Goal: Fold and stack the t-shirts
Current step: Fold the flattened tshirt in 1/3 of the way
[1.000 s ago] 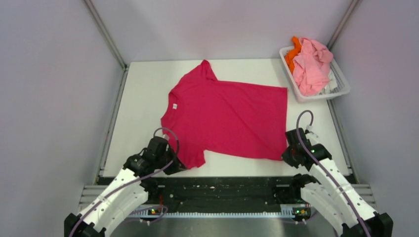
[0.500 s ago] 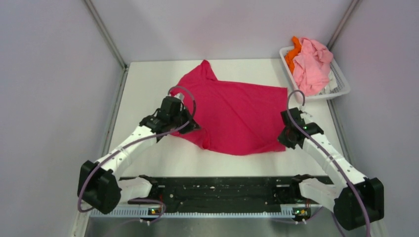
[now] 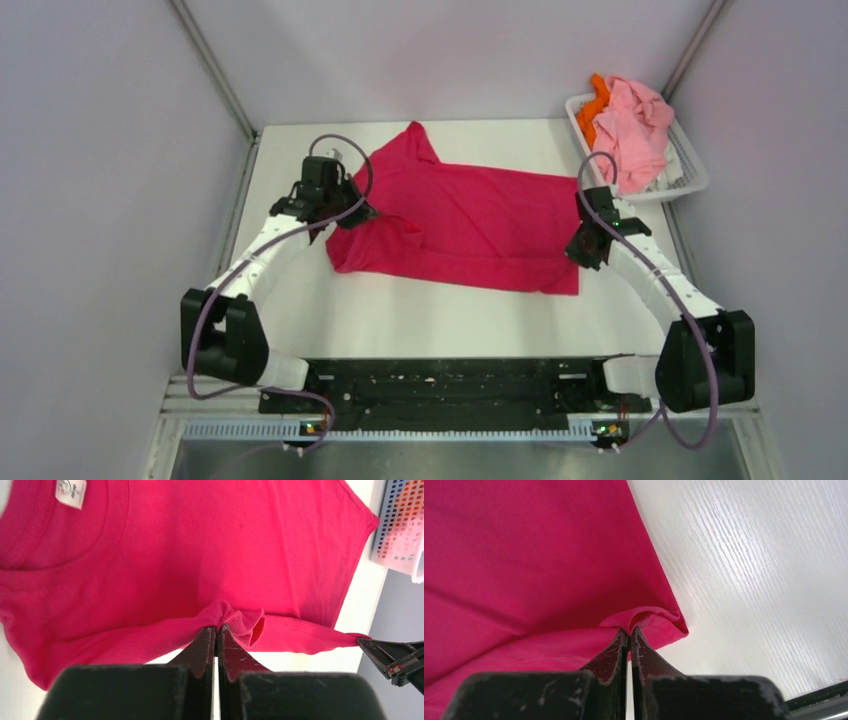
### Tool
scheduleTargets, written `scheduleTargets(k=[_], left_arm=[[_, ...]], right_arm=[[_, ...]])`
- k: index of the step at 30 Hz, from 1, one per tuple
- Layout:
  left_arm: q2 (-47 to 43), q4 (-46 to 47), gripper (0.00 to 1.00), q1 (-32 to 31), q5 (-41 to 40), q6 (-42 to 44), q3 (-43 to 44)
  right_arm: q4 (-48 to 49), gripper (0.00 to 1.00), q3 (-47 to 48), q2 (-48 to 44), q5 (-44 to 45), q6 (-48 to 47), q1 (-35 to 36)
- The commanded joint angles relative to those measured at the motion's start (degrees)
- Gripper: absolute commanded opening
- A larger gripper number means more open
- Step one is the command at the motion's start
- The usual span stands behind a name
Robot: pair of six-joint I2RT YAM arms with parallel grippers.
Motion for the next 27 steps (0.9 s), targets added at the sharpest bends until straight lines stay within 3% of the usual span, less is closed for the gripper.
scheduleTargets(k=[1,18,20,22,24,25,26,27], left_arm=[[3.94,3.68,0.0,2.09,4.13,4.25,5.28],[25.55,0.11,0.01,6.24,6.79,11.04,25.81],[29.78,-0.32,0.14,6.31,5.4,11.64,29.6],[35.09,-2.48,0.34,6.46,4.26,12.64,35.19],[41.87,-9.35,0.52,6.71,2.71,13.4,45.71],[43.92,-13.4,0.62,6.91,2.4,13.89,49.87],[45.04,-16.46,0.91,6.99,1.6,14.21,52.78],[45.0,-17.92,0.98,7.01,0.17,14.3,53.86]], right_arm=[[3.27,0.0,4.35,3.22,-0.9,-2.29,-1.01],[11.3,0.01,9.74,12.99,0.72,-6.05,-3.7],[13.18,0.1,10.84,15.77,0.78,-6.59,-4.13],[14.45,0.13,12.54,18.61,1.51,-7.33,-4.51],[14.23,0.19,14.89,21.12,2.19,-8.15,-4.64],[13.7,0.28,15.71,21.81,2.46,-8.03,-4.7],[13.06,0.41,15.96,21.86,2.91,-7.53,-4.63],[12.43,0.55,15.85,21.28,3.39,-7.0,-4.7]])
